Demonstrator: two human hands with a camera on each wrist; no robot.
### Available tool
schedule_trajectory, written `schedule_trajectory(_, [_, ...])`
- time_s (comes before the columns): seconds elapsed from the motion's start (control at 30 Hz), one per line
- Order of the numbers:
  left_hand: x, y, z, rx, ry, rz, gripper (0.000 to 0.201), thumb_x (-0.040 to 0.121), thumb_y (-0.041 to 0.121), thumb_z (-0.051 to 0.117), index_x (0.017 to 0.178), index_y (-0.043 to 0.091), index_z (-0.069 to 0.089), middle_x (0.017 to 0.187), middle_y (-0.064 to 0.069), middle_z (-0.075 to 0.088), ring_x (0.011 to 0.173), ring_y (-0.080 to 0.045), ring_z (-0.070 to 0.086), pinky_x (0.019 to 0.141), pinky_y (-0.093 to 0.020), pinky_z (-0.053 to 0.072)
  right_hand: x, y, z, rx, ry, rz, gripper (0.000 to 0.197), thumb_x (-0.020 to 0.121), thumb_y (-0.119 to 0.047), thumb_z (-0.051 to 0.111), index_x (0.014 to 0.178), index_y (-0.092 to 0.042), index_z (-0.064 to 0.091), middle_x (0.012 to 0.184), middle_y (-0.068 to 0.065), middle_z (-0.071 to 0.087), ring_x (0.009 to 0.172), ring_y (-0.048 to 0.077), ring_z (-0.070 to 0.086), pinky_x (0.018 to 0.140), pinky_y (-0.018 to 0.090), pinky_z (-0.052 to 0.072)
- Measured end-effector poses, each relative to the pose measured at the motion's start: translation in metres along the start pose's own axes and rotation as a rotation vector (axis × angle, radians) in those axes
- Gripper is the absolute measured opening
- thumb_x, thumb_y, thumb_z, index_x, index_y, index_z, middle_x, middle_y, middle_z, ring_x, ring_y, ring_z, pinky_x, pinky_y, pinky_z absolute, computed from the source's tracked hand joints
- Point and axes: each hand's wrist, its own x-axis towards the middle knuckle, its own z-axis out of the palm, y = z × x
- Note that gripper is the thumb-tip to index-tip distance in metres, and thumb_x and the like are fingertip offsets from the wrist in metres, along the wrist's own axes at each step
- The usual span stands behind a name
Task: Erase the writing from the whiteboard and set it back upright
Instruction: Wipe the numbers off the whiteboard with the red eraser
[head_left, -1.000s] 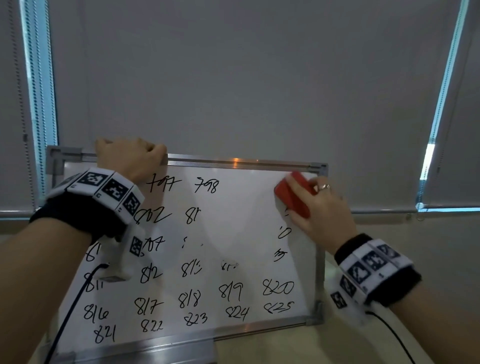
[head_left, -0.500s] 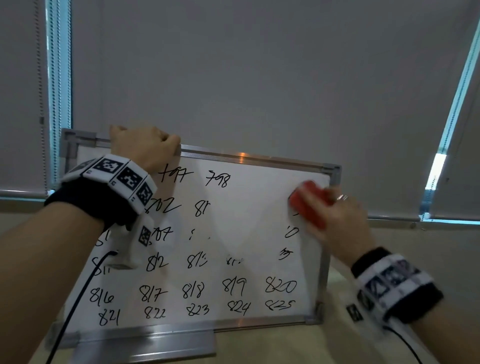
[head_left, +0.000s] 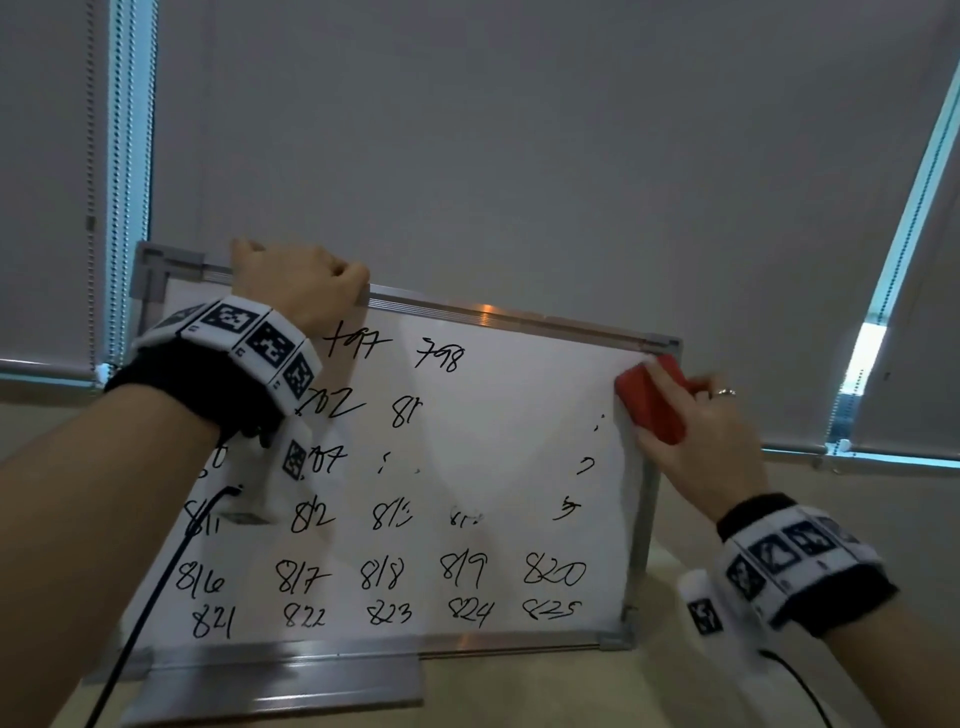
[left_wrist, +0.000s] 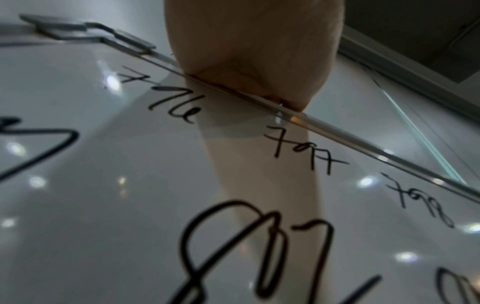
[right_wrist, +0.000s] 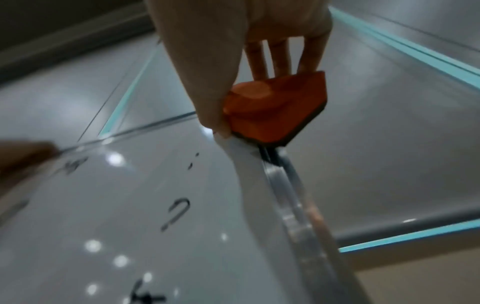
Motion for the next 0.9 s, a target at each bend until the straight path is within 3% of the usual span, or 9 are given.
schedule_trajectory(0.1, [0.000,-0.001,0.001,0.011,0.007,-0.004,0.044,0.093,0.032,0.024,0.075,0.024,0.063,0.075,-0.004,0.059,0.075,-0.022,0.048,0.101,-0.040,0.023,0.005,-0.007,0.005,0.085,0.017,0.080,0.067,0.075,-0.041,0.059,0.137,-0.020,0.047,0.094,0.025,0.054,0.084,0.039,0.053,0.074,0.044,0.050])
schedule_trajectory(0.2, [0.002,-0.003,0.003,0.020,0.008,-0.019,0.047,0.092,0.033,0.024,0.079,0.022,0.068,0.074,-0.003,0.061,0.073,-0.022,0.048,0.100,-0.039,0.023,-0.048,-0.017,0.020,0.071,-0.078,-0.130,0.069,0.071,-0.046,0.053,0.135,-0.019,0.048,0.091,0.020,0.055,0.070,0.034,0.055,0.062,0.042,0.053])
schedule_trajectory(0.27, [0.002,-0.003,0.004,0.020,0.001,-0.021,0.048,0.092,0.034,0.024,0.079,0.022,0.068,0.066,0.000,0.057,0.069,-0.020,0.046,0.100,-0.039,0.023,-0.084,-0.016,0.025,0.008,-0.168,-0.257,0.082,0.064,-0.038,0.071,0.138,-0.028,0.037,0.097,0.013,0.052,0.072,0.031,0.057,0.057,0.044,0.052])
schedule_trajectory(0.37, [0.002,-0.002,0.003,0.006,-0.009,-0.012,0.045,0.093,0.033,0.024,0.077,0.023,0.065,0.062,0.003,0.050,0.069,-0.020,0.044,0.100,-0.040,0.023,-0.074,-0.003,0.019,-0.096,-0.152,-0.368,0.089,0.051,-0.034,0.083,0.130,-0.032,0.043,0.098,0.010,0.053,0.073,0.032,0.059,0.055,0.041,0.050])
schedule_trajectory(0.47, [0.002,-0.003,0.003,-0.005,-0.002,0.000,0.042,0.093,0.033,0.024,0.073,0.025,0.060,0.066,0.002,0.053,0.074,-0.021,0.046,0.101,-0.039,0.022,-0.023,0.002,0.004,-0.079,-0.034,-0.215,0.067,0.069,-0.039,0.063,0.132,-0.030,0.045,0.094,0.019,0.057,0.075,0.037,0.057,0.060,0.047,0.052])
schedule_trajectory(0.6, [0.001,-0.003,0.003,-0.017,0.020,0.008,0.043,0.093,0.033,0.024,0.073,0.027,0.061,0.075,-0.002,0.060,0.076,-0.022,0.048,0.101,-0.040,0.022,0.005,-0.002,0.004,0.120,-0.002,0.134,0.071,0.074,-0.027,0.072,0.139,-0.022,0.044,0.099,0.022,0.051,0.088,0.036,0.050,0.080,0.045,0.047])
schedule_trajectory(0.73, [0.002,-0.003,0.004,0.015,0.010,-0.017,0.046,0.092,0.032,0.024,0.073,0.022,0.063,0.061,0.001,0.051,0.066,-0.020,0.045,0.100,-0.039,0.023,-0.045,-0.016,0.022,0.125,-0.072,-0.095,0.070,0.069,-0.047,0.052,0.134,-0.023,0.047,0.089,0.018,0.052,0.071,0.034,0.053,0.063,0.040,0.052])
schedule_trajectory(0.83, [0.004,-0.003,0.006,0.027,-0.001,-0.016,0.044,0.092,0.032,0.023,0.063,0.020,0.055,0.059,0.002,0.049,0.067,-0.020,0.046,0.099,-0.039,0.024,-0.088,-0.015,0.028,0.012,-0.201,-0.311,0.080,0.065,-0.042,0.067,0.137,-0.031,0.036,0.098,0.008,0.048,0.072,0.027,0.056,0.056,0.042,0.053])
schedule_trajectory(0.9, [0.005,-0.002,0.007,0.018,-0.003,-0.009,0.044,0.092,0.031,0.024,0.057,0.021,0.049,0.060,0.003,0.049,0.072,-0.021,0.047,0.099,-0.039,0.024,-0.090,-0.010,0.027,-0.058,-0.195,-0.475,0.079,0.061,-0.034,0.073,0.133,-0.034,0.039,0.100,0.004,0.044,0.071,0.025,0.056,0.055,0.040,0.051])
